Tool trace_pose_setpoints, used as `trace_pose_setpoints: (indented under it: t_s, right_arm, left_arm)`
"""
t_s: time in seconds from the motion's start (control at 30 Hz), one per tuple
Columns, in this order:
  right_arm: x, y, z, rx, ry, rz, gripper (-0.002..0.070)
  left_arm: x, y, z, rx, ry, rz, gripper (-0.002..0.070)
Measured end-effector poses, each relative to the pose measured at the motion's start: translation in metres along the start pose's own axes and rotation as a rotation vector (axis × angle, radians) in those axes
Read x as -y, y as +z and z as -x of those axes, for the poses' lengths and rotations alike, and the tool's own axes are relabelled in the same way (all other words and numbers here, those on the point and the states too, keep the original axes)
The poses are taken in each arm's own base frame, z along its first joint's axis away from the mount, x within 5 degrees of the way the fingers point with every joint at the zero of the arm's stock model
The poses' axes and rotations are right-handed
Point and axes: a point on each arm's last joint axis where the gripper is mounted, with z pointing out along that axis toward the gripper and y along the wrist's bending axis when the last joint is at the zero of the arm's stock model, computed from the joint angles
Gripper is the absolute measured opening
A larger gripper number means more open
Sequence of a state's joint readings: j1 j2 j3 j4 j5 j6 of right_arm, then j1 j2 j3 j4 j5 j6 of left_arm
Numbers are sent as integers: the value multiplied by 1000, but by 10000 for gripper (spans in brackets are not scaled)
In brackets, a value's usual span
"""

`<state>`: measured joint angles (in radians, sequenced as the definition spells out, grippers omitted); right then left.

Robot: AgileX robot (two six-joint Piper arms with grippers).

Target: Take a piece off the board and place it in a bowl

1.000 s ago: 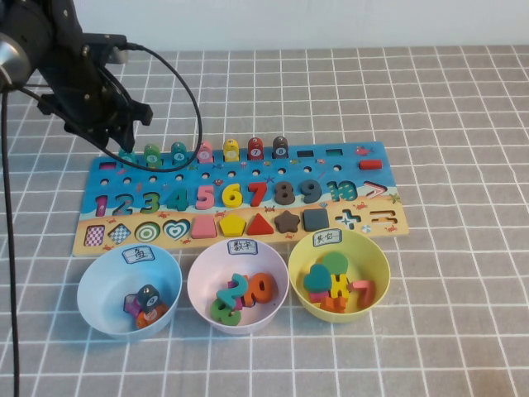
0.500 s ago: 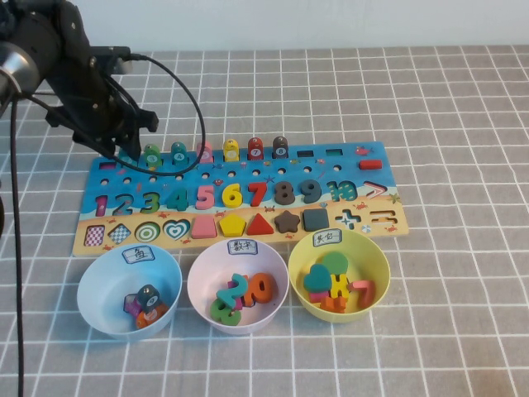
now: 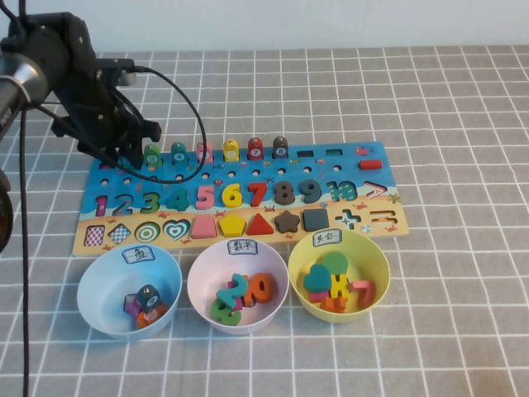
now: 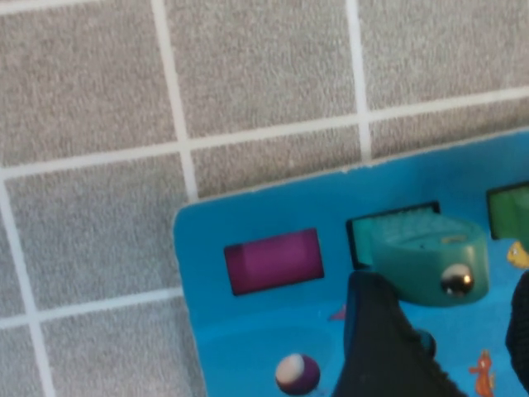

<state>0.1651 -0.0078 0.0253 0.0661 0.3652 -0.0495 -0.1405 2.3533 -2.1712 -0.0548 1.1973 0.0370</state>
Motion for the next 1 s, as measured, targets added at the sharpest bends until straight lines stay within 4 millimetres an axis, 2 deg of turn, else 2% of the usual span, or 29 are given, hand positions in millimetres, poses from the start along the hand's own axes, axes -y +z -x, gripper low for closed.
trace_pose_setpoints:
  t_s: [0.73,1.0]
  right_arm:
    - [0,0,0,0,0,0,-17]
    - [0,0,0,0,0,0,-17]
  left_arm:
    - [-1,4,3,27,0,3,289]
    - [-1,4,3,27,0,3,235]
